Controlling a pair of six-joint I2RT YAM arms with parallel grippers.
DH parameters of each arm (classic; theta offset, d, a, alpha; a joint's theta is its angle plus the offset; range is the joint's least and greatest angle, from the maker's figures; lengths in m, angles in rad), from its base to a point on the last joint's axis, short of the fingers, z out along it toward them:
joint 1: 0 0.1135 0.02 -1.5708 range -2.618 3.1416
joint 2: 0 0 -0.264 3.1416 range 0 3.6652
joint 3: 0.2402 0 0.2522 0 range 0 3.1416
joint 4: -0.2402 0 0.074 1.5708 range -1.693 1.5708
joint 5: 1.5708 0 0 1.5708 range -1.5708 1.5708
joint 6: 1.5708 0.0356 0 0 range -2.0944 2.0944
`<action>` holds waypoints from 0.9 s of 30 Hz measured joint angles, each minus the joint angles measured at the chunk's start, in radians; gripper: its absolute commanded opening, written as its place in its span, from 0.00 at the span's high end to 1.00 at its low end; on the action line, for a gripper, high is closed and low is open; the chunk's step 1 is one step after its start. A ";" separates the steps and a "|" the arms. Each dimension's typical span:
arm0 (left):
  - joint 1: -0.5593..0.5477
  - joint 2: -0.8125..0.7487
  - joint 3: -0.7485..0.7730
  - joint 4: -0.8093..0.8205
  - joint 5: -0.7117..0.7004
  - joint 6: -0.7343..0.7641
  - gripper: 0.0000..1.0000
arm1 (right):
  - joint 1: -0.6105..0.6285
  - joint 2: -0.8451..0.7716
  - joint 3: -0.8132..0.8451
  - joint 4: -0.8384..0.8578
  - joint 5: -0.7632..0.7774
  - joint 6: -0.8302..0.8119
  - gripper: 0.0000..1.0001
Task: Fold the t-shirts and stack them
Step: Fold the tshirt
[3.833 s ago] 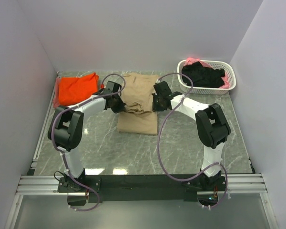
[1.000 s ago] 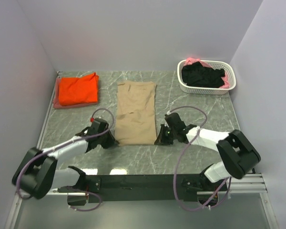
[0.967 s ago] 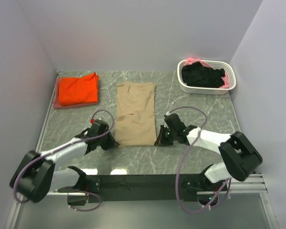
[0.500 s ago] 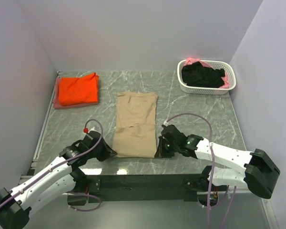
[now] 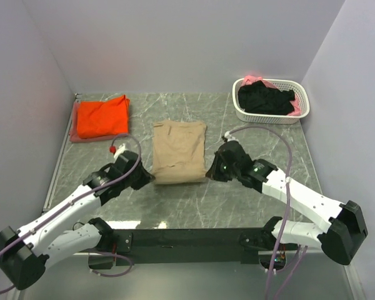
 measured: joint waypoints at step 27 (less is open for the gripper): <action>0.270 0.599 0.501 0.218 0.003 0.277 0.99 | -0.340 0.431 0.444 0.100 -0.171 -0.234 1.00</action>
